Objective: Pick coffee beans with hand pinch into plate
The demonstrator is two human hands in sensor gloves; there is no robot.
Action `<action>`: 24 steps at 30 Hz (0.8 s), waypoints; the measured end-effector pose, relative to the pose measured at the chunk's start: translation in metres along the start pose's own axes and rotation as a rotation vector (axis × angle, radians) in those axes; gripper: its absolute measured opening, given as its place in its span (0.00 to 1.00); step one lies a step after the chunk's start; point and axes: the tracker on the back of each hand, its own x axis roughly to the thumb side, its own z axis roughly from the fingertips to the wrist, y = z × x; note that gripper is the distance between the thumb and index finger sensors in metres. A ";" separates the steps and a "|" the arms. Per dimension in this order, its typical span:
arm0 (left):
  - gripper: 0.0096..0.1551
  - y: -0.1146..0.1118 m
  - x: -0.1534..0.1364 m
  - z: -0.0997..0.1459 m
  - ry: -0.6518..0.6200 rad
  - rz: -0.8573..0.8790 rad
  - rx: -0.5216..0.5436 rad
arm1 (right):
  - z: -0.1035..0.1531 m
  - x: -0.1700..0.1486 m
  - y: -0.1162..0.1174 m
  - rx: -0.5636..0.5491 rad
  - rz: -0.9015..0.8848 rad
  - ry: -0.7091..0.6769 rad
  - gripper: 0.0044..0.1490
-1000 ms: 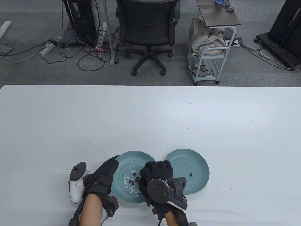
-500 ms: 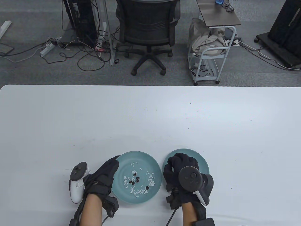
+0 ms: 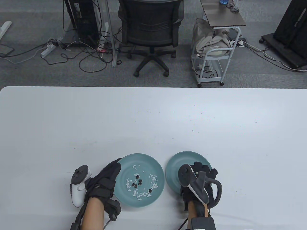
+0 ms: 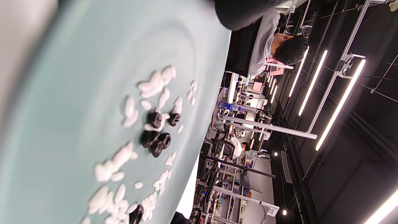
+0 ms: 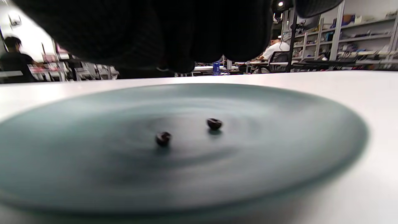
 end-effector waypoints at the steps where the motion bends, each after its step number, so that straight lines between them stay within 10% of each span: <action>1: 0.30 0.000 0.000 0.000 -0.001 0.001 0.000 | -0.001 0.002 0.002 0.024 0.035 0.008 0.24; 24: 0.30 -0.001 0.000 0.000 0.000 0.002 0.000 | -0.008 -0.014 0.021 0.247 0.135 0.102 0.23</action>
